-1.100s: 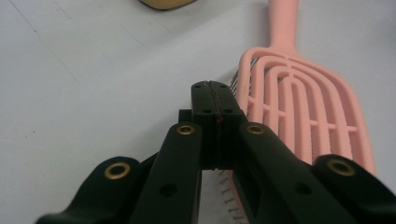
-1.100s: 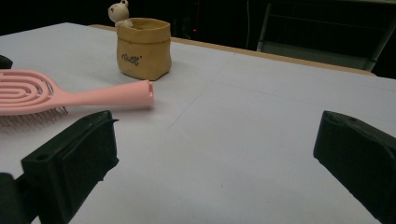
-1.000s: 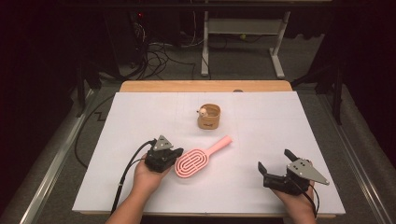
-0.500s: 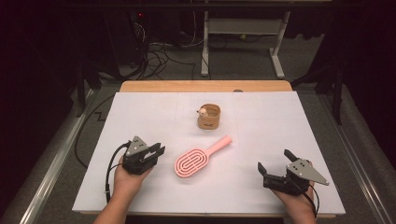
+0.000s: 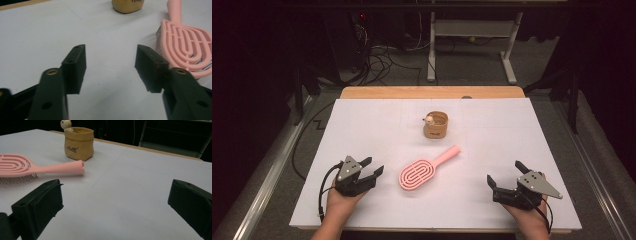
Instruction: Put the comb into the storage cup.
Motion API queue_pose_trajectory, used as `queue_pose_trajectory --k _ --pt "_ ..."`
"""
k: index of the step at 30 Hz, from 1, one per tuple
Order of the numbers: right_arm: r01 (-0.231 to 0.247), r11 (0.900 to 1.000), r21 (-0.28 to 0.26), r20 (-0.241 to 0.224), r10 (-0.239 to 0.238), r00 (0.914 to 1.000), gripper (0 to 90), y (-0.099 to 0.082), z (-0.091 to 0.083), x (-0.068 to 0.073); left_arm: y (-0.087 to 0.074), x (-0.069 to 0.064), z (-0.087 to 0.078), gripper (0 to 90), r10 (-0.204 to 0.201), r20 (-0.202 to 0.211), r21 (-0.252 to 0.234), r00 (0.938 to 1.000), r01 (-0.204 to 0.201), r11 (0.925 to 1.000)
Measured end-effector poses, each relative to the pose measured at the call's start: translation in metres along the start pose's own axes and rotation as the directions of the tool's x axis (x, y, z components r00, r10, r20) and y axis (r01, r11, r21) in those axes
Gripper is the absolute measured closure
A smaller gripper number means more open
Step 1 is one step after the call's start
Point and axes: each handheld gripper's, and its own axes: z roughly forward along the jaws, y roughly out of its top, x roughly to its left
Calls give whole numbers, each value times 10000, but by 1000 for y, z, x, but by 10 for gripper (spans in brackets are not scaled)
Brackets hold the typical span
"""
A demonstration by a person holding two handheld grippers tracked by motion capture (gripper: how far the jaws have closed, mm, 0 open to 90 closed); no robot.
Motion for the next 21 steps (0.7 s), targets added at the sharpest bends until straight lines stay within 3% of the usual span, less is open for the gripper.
queue_pose_trajectory --k 3,9,21 --pt "1 10000 -4 -22 -1 10000 3 0 0 -1 -1 1 -1 363 -96 237 -153 9997 99 9998" --pt "-51 10000 -57 -34 51 10000 3 -1 -2 -2 -3 4 -1 250 -435 183 -408 9989 442 9982" --pt "-128 9999 3 -17 128 9999 3 -2 -1 -3 -8 12 0 181 -803 396 -705 9960 830 9941"
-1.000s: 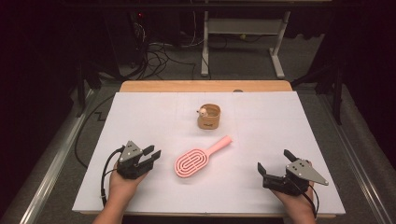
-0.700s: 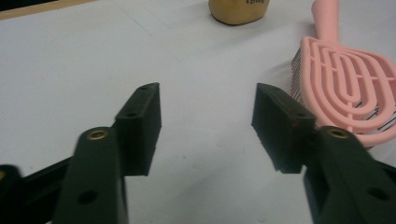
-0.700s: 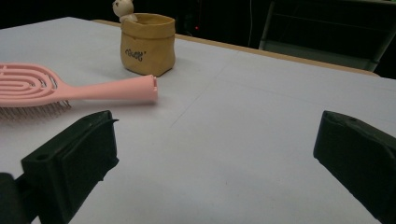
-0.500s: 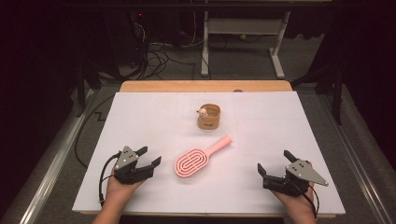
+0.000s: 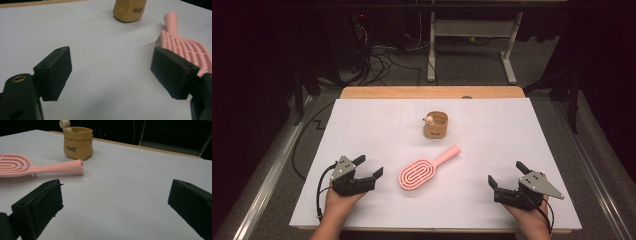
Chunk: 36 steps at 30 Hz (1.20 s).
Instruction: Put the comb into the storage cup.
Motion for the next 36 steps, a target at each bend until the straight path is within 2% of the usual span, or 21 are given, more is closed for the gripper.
queue_pose_trajectory --k 6,10,18,20,24,27,33,36 --pt "14 10000 -34 21 -14 10000 3 1 -1 -1 0 4 -3 148 -312 142 -181 9994 314 9993" --pt "44 10000 -23 23 -44 10000 3 1 -1 0 2 6 -4 132 -361 258 -209 9990 366 9991" --pt "106 9999 -5 22 -106 9999 3 0 -1 -1 5 3 -3 2 164 123 -339 9998 -160 9993" --pt "63 10000 -11 27 -63 10000 3 0 -1 -2 5 2 -3 0 228 118 -456 9997 -222 9987" --pt "61 10000 -19 58 -61 10000 3 1 -2 -3 8 0 -3 0 322 314 -351 9990 -311 9989" --pt "85 10000 -23 86 -85 9999 3 1 -2 -3 9 -3 -2 0 491 329 -106 9982 -488 9988" --pt "94 10000 0 94 -94 9999 3 1 -2 -3 8 -7 4 0 636 264 900 9976 -657 9938" --pt "111 9999 10 93 -111 9999 3 1 -2 -3 8 -8 5 0 667 318 976 9973 -695 9928"
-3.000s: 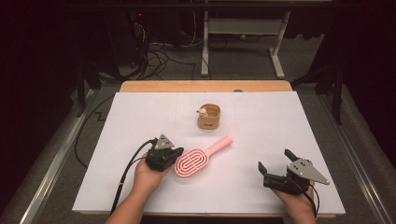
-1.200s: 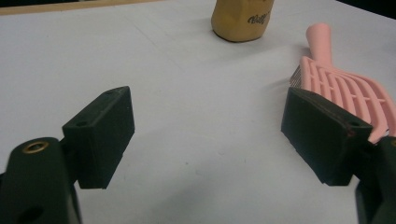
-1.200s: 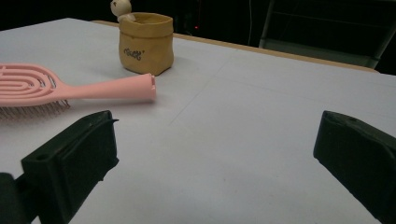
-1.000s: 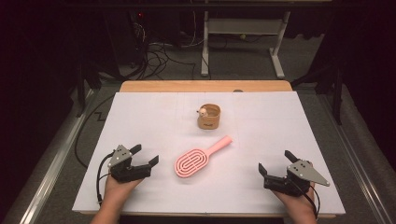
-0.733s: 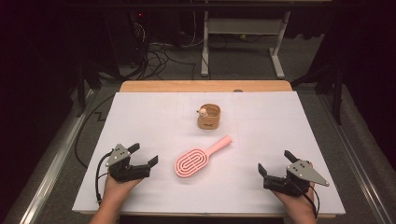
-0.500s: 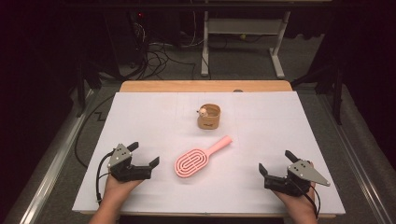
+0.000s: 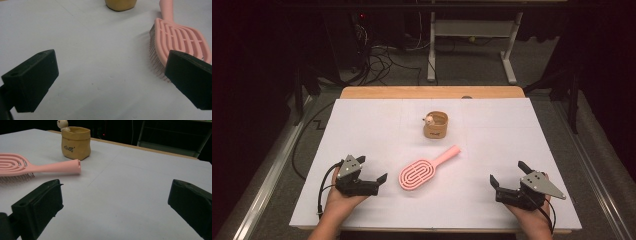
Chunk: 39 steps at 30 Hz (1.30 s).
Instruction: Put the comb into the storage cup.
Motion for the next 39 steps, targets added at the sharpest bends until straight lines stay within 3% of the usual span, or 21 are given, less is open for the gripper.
queue_pose_trajectory --k 7,17,21,39 --pt "-12 10000 16 -28 12 10000 3 0 0 0 1 -3 1 0 143 15 454 9999 -143 9989" --pt "-30 10000 56 -36 30 10000 3 -1 1 0 3 -12 2 0 443 175 1268 9989 -461 9909" --pt "-31 10000 47 -33 31 10000 3 -1 0 0 4 -13 3 0 368 325 1403 9988 -411 9893" --pt "-11 10000 37 -42 11 10000 3 -1 0 1 5 -28 9 0 888 850 1879 9924 -1035 9767"
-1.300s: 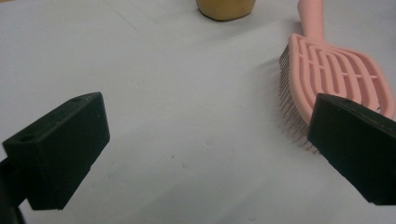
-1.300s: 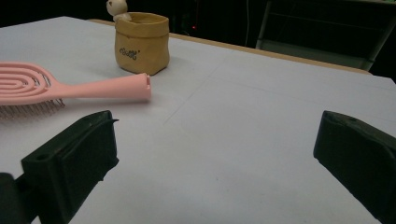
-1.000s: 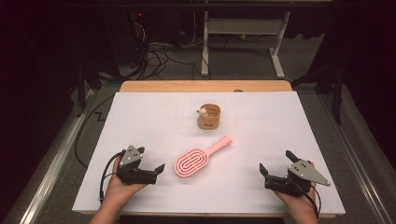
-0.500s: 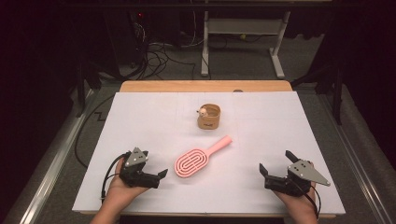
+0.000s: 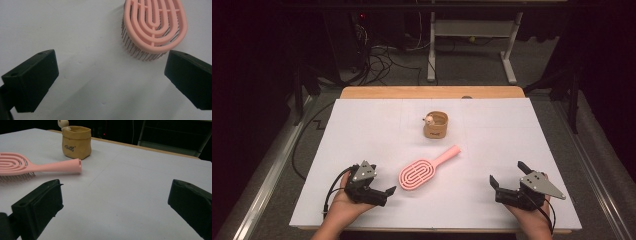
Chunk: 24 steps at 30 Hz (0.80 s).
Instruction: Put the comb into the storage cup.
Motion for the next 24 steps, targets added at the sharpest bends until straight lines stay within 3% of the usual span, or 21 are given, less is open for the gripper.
queue_pose_trajectory --k 13,24 --pt "94 10000 11 -33 -94 10000 3 0 1 1 4 -14 7 0 430 354 419 9984 -444 9981" --pt "111 9999 8 -20 -111 9999 3 0 1 1 7 -23 11 1 688 559 451 9961 -713 9964"
